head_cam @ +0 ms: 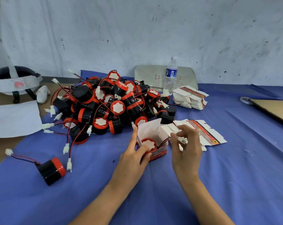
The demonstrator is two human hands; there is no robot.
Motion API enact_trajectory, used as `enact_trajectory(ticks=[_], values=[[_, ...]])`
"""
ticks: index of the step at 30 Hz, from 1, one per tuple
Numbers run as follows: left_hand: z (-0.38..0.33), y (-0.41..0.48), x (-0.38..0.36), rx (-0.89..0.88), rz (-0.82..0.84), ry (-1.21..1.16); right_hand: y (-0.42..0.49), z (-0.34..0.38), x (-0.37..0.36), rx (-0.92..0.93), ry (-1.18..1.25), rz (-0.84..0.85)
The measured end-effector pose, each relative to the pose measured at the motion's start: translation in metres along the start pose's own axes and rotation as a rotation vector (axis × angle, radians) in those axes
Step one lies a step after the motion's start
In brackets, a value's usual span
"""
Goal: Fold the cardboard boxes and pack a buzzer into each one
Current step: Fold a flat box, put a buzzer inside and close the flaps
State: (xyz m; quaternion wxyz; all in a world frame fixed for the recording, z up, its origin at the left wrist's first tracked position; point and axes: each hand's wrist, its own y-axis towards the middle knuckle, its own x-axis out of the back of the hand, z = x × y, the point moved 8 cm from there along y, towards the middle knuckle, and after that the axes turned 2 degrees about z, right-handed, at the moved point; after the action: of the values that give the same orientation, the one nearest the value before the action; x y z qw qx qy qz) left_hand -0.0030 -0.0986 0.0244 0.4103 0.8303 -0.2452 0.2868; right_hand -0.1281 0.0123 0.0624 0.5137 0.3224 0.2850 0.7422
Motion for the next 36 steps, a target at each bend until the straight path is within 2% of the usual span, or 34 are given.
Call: enact_trajectory(ticks=[8,12,16,22,28,32,36], values=[[-0.004,-0.002,-0.004,-0.051,0.027,0.017,-0.005,-0.001,0.000,-0.086,0.158,-0.016],[-0.008,-0.001,-0.002,-0.056,0.014,0.085,-0.001,-0.003,0.007,-0.084,0.050,-0.048],[-0.007,0.000,-0.003,-0.047,0.026,0.107,0.003,-0.011,0.012,-0.139,0.093,-0.104],[-0.008,-0.001,-0.002,-0.056,0.020,0.107,0.001,-0.010,-0.004,-0.149,0.135,0.037],[-0.009,-0.002,-0.002,-0.069,0.019,0.091,-0.007,-0.019,-0.035,-0.150,-0.181,0.402],[-0.012,-0.001,-0.001,-0.077,0.028,0.095,-0.010,-0.008,-0.041,-0.022,-0.485,0.425],[-0.013,-0.002,-0.001,-0.067,0.036,0.097,-0.006,-0.020,-0.044,-0.120,-0.618,0.476]])
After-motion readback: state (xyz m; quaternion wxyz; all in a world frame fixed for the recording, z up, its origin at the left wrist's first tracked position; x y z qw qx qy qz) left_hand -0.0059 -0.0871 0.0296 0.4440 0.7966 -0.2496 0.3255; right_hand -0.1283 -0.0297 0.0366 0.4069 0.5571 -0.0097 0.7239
